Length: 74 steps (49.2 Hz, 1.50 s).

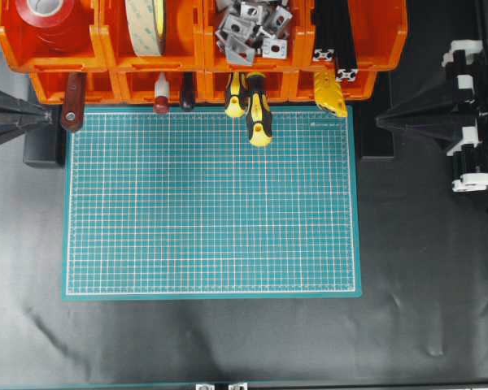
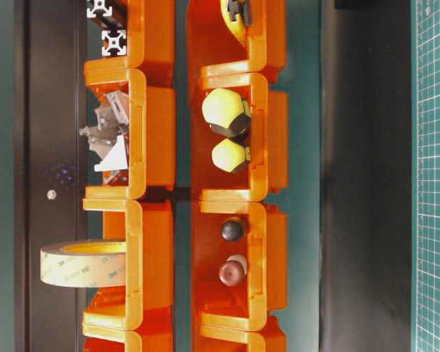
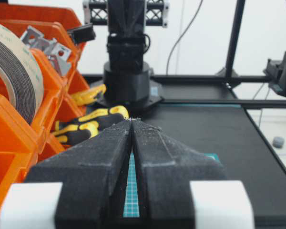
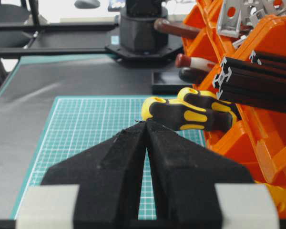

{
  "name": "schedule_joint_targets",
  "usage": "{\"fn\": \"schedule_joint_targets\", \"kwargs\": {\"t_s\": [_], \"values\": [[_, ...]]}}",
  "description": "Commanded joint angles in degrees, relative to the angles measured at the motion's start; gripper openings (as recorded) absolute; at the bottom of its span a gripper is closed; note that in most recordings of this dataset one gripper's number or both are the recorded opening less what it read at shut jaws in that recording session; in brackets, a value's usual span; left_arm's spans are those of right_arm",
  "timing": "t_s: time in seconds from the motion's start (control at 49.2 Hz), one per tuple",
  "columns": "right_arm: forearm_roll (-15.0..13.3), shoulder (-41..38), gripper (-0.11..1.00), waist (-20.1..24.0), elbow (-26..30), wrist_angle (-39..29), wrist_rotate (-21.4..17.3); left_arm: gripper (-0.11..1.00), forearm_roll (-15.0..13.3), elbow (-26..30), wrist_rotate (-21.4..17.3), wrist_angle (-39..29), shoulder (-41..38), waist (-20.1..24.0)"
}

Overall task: Pick scraper from container rack with left arm.
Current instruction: 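Move the left gripper toward the brown-handled scraper hanging on the rack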

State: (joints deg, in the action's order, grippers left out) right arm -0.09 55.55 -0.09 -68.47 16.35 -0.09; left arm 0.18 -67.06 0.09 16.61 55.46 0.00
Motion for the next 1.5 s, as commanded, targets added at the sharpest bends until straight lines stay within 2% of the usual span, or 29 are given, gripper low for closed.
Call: {"fn": "schedule_joint_targets", "kwargs": {"t_s": [0.0,0.061,0.122,0.183,0.345,0.488,0.569,0.691,0.772,0.853,0.914,1.036,1.118,1.219,1.321,1.402,1.483], "values": [[0.35,-0.62,0.02,0.00,2.11,0.79,-0.53,0.06,2.46,2.90,0.88,-3.16,-0.97,-0.35],[0.79,-0.53,0.01,0.18,2.29,0.79,-1.14,0.08,2.46,5.01,1.05,-8.26,-1.05,-0.62],[1.49,-0.44,0.01,0.18,2.55,0.79,-2.99,0.01,2.55,7.73,1.05,-14.94,-1.05,-1.14],[1.58,-0.44,0.01,0.18,2.55,0.79,-5.19,0.00,2.55,10.72,0.88,-21.27,-1.05,-1.93],[1.58,-0.35,0.01,0.18,2.64,0.18,-9.49,0.00,3.08,18.72,-0.70,-34.98,-1.58,-6.33],[1.58,-0.26,0.01,0.26,2.81,0.09,-9.76,0.00,3.16,25.58,-1.49,-49.48,-4.48,-10.02],[1.58,-0.18,0.01,0.26,2.81,0.09,-9.76,0.00,3.69,28.92,-1.41,-57.22,-7.21,-10.63],[1.58,0.09,0.01,0.26,2.81,0.09,-9.93,0.00,6.42,33.84,-1.76,-65.48,-12.57,-11.78],[1.58,0.35,0.01,0.26,2.90,0.09,-9.93,0.00,10.46,36.56,-1.58,-69.35,-15.38,-13.62],[1.58,0.79,0.01,0.26,3.08,-0.09,-10.02,0.00,17.40,38.67,0.26,-73.21,-17.49,-15.91],[1.58,1.14,0.01,0.26,3.16,-0.44,-10.11,0.00,23.64,39.64,3.34,-76.64,-18.81,-17.75],[1.58,2.20,0.01,0.26,3.52,-1.67,-10.11,0.00,37.00,40.43,11.95,-83.85,-21.45,-22.94],[1.58,3.08,0.01,0.26,3.78,-3.16,-10.11,0.00,44.21,40.34,17.23,-88.95,-23.82,-27.69],[1.58,4.04,0.01,0.26,4.04,-5.36,-10.11,0.00,49.48,39.99,24.43,-96.59,-27.77,-33.49],[1.58,4.57,0.01,0.26,4.22,-6.86,-10.11,0.00,53.35,39.11,31.82,-99.40,-30.67,-37.44],[1.58,4.75,0.01,0.26,4.22,-7.73,-10.11,0.00,54.32,37.71,37.44,-99.58,-32.43,-38.85],[1.76,4.66,0.01,0.35,4.04,-7.82,-10.46,0.00,54.49,36.04,39.90,-99.58,-33.93,-38.85]]}}
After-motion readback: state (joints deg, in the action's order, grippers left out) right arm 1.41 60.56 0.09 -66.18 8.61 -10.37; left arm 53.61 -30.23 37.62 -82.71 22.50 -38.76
